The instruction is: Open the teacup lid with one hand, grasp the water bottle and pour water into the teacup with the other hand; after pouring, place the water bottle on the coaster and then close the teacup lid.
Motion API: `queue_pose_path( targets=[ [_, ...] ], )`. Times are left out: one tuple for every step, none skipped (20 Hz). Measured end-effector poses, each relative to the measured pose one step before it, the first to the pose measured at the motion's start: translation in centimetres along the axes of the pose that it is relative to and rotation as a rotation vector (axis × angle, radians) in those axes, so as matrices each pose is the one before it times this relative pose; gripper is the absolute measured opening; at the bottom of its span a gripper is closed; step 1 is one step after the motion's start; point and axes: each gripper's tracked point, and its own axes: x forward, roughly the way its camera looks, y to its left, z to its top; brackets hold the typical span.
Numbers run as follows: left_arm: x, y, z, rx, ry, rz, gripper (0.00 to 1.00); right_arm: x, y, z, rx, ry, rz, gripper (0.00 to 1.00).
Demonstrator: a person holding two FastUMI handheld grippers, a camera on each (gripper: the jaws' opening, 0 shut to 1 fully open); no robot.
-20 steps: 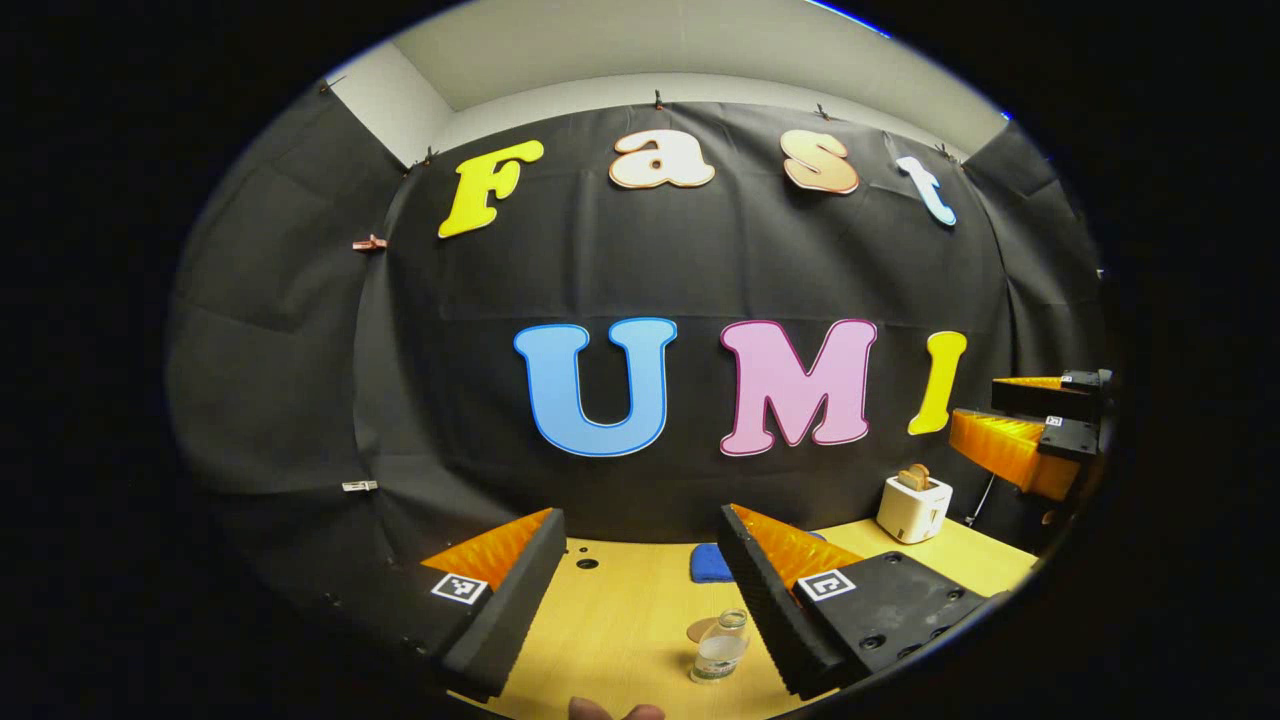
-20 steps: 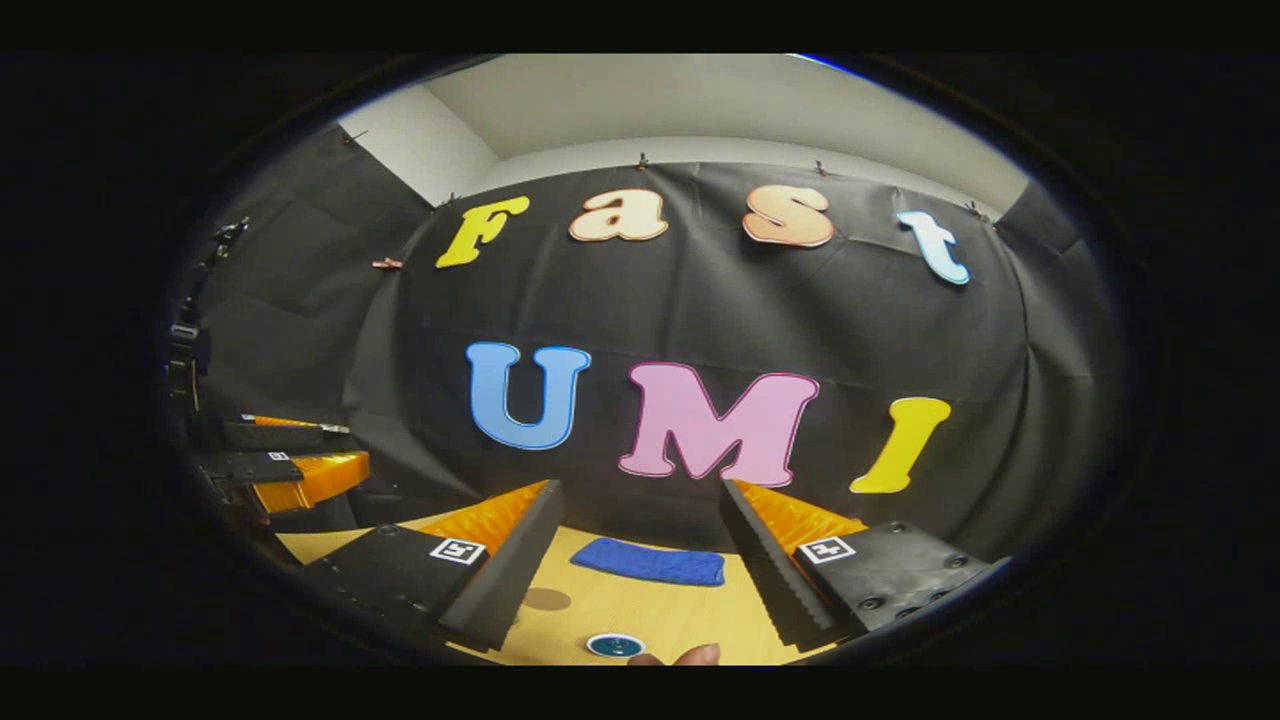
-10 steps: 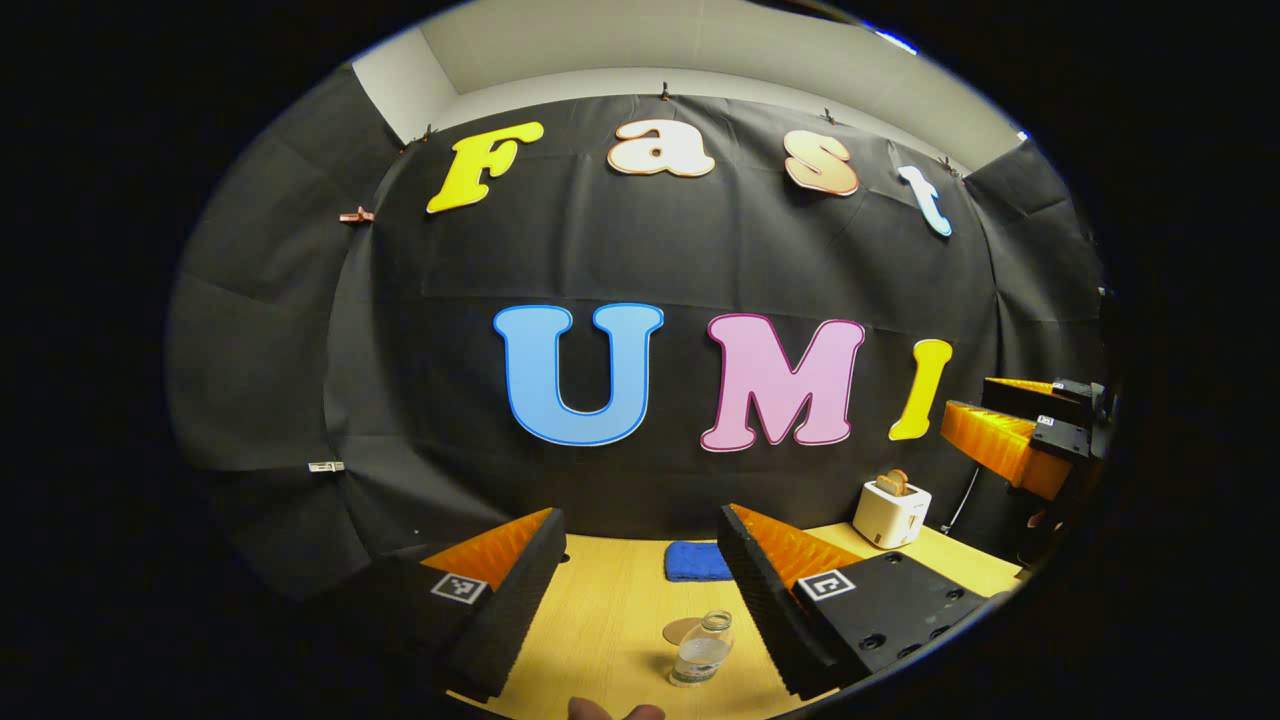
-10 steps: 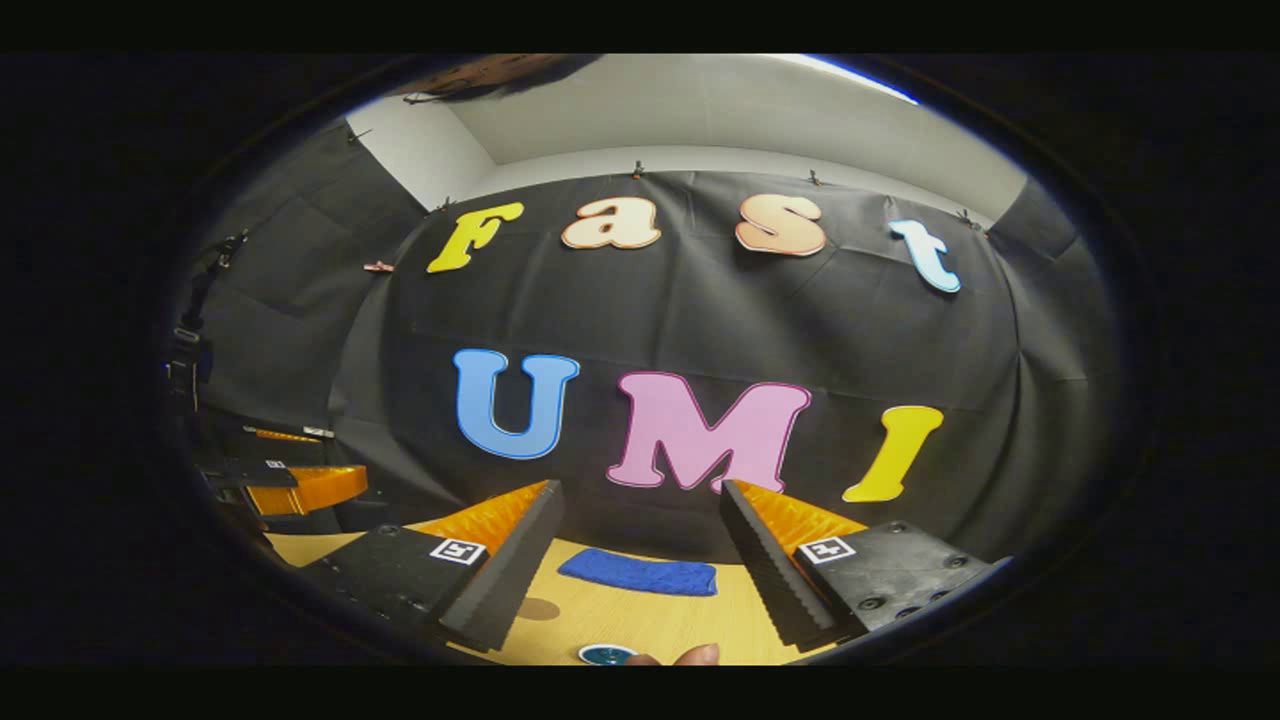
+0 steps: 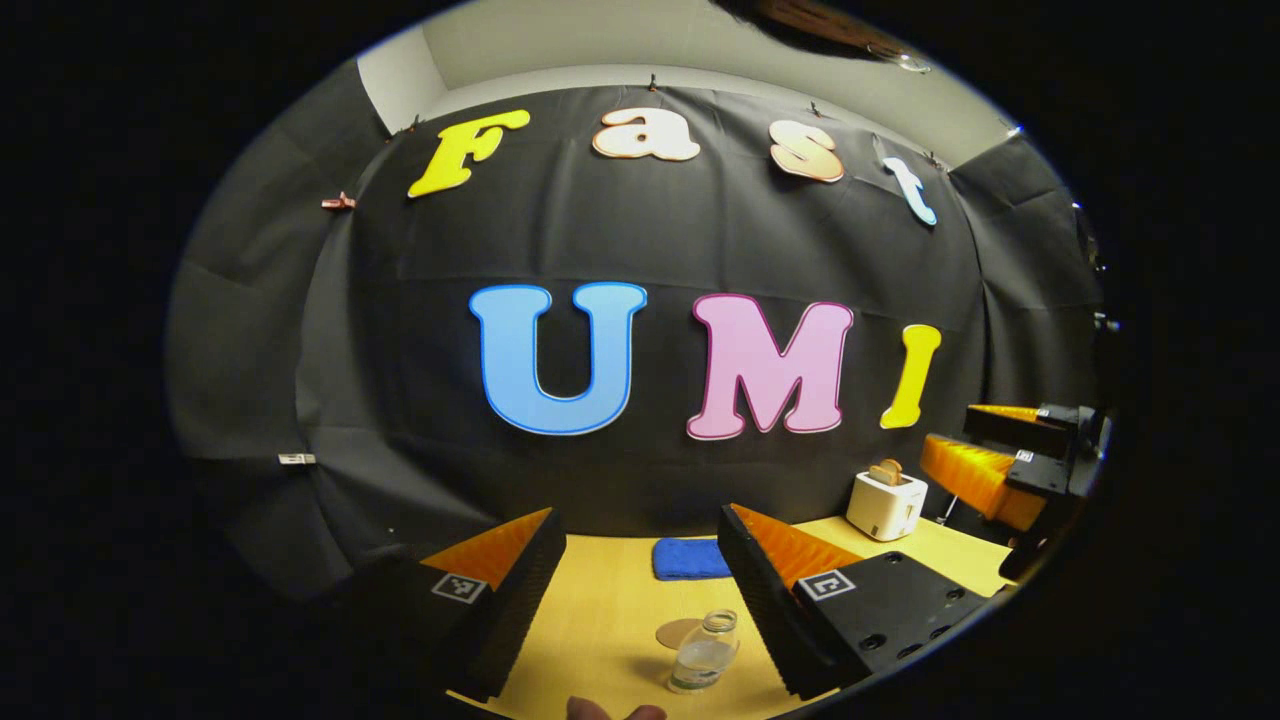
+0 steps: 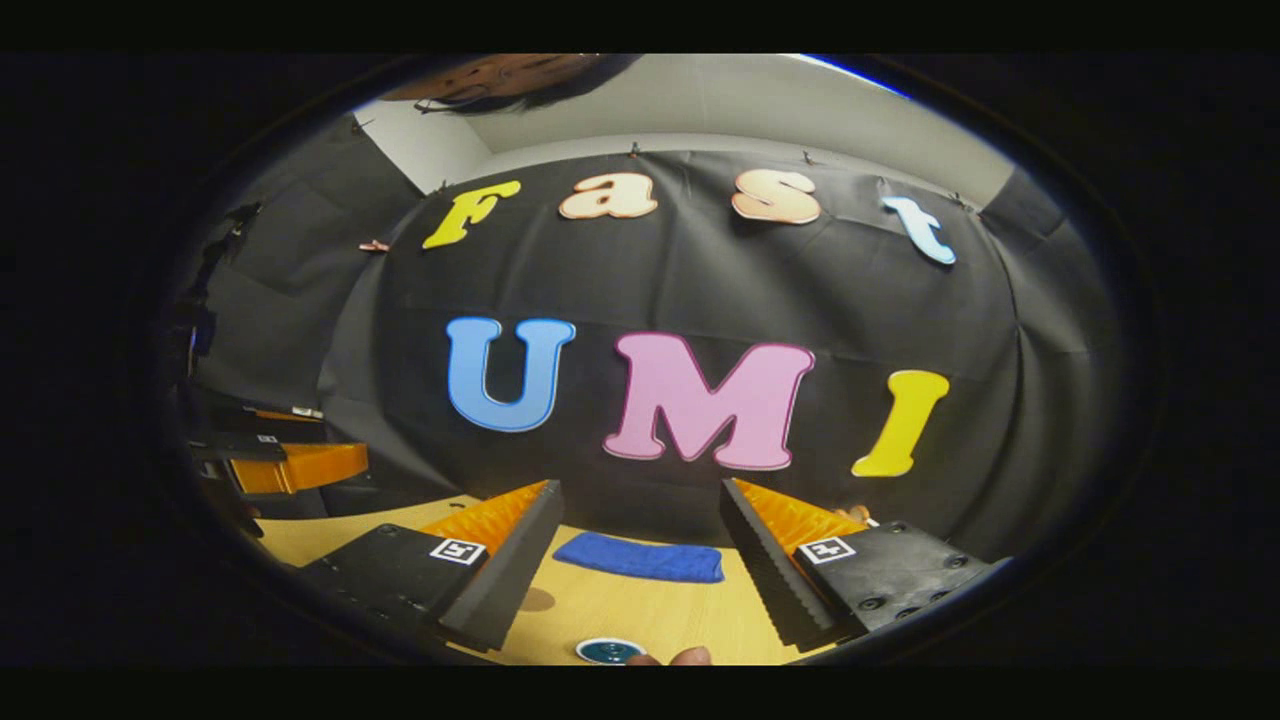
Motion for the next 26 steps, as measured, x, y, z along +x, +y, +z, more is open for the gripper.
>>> queue_pose_path(
  targets=[
    [0.060,-0.280,-1.034,0.00471,0.00139,-0.00207,0.97,-0.070,0.030,-1.858,0.00262,0.01939,0.00370,0.98],
    [0.024,-0.358,-1.194,0.00765,-0.00016,-0.00238,0.97,-0.036,0.154,-1.906,0.00140,0.02043,0.00659,0.98],
    [-0.015,-0.339,-1.183,0.00884,0.00052,-0.00334,0.97,0.017,-0.014,-2.045,0.00183,0.01919,0.00108,0.98],
    [-0.021,-0.410,-1.293,0.00466,-0.00010,-0.00768,0.96,-0.006,-0.020,-1.967,0.00871,0.01807,0.00153,0.98],
    [-0.037,-0.484,-1.511,0.00072,0.01000,-0.00899,0.97,0.035,-0.020,-2.110,0.01423,0.02153,0.00099,0.97],
    [-0.039,-0.439,-1.859,-0.00143,0.01905,-0.00708,0.97,0.040,0.056,-2.374,0.01568,0.02754,-0.00078,0.98],
    [-0.040,-0.449,-1.791,-0.00336,0.02207,-0.00630,0.97,0.130,0.003,-2.222,0.01631,0.03103,-0.00216,0.98],
    [-0.037,-0.452,-1.863,-0.00323,0.02333,-0.00613,0.97,0.025,0.016,-1.860,0.01574,0.02699,0.00046,0.98],
    [0.079,-0.382,-1.581,-0.00473,0.01554,-0.00328,0.97,0.035,-0.011,-1.608,0.00964,0.01725,-0.00198,0.97],
    [0.052,-0.318,-1.643,-0.00904,0.01737,-0.00154,0.97,0.050,-0.045,-1.291,0.00234,0.01104,-0.00121,0.97],
    [0.202,-0.275,-1.499,-0.00701,0.01729,0.00023,0.97,0.097,-0.091,-1.205,-0.00495,0.00766,-0.00086,0.96],
    [0.283,-0.234,-1.599,-0.00202,0.01772,0.00288,0.97,0.174,-0.086,-1.070,-0.00791,0.00993,-0.00013,0.96],
    [0.397,-0.137,-1.166,0.00795,0.01429,0.00570,0.97,0.242,-0.068,-1.099,-0.00093,0.01376,0.00190,0.96],
    [0.412,-0.277,-0.897,0.02180,0.00435,-0.00045,0.97,0.192,-0.001,-0.962,0.00657,0.01542,0.00271,0.96],
    [0.504,-0.232,-0.508,0.03634,-0.00742,0.00190,0.97,0.258,0.066,-0.945,0.00956,0.01302,0.00388,0.96],
    [0.535,-0.297,-0.457,0.03511,-0.01083,-0.00317,0.97,0.111,0.068,-0.769,0.00305,0.01144,0.00194,0.96],
    [0.525,-0.389,-0.663,0.02002,0.00076,-0.00980,0.97,0.215,0.020,-0.678,-0.00009,0.01123,0.00091,0.96],
    [0.503,-0.533,-1.002,0.00087,0.00893,-0.01203,0.97,0.140,0.020,-0.623,0.00278,0.00955,0.00202,0.95],
    [0.433,-0.328,-0.743,-0.01242,0.01186,-0.00620,0.97,0.205,0.132,-0.563,0.00476,0.00885,0.00515,0.95],
    [0.338,-0.115,-0.526,-0.01398,0.00970,0.00127,0.97,0.201,0.167,-0.566,0.00050,0.01544,0.00608,0.95],
    [0.342,0.138,-0.416,-0.01305,0.00901,0.00936,0.97,0.129,0.091,-0.719,-0.00206,0.01741,0.00619,0.94],
    [0.266,0.035,-0.459,-0.01007,0.00771,0.00535,0.97,0.195,-0.051,-0.558,-0.00045,0.01377,0.00460,0.90],
    [0.221,0.023,-0.259,-0.00522,0.00521,0.00562,0.97,0.066,-0.069,-0.276,0.00402,0.01090,0.00427,0.82],
    [0.228,-0.019,-0.195,-0.00003,0.00205,0.00379,0.97,0.342,0.155,-0.298,0.00915,0.01254,0.00985,0.77],
    [0.222,-0.046,-0.084,0.00478,0.00146,0.00157,0.97,0.184,0.168,-0.262,0.00994,0.01101,0.01056,0.75],
    [0.385,-0.244,-0.140,0.00904,0.00140,0.00095,0.97,0.191,0.145,-0.202,0.00363,0.00869,0.00511,0.71]
  ],
)
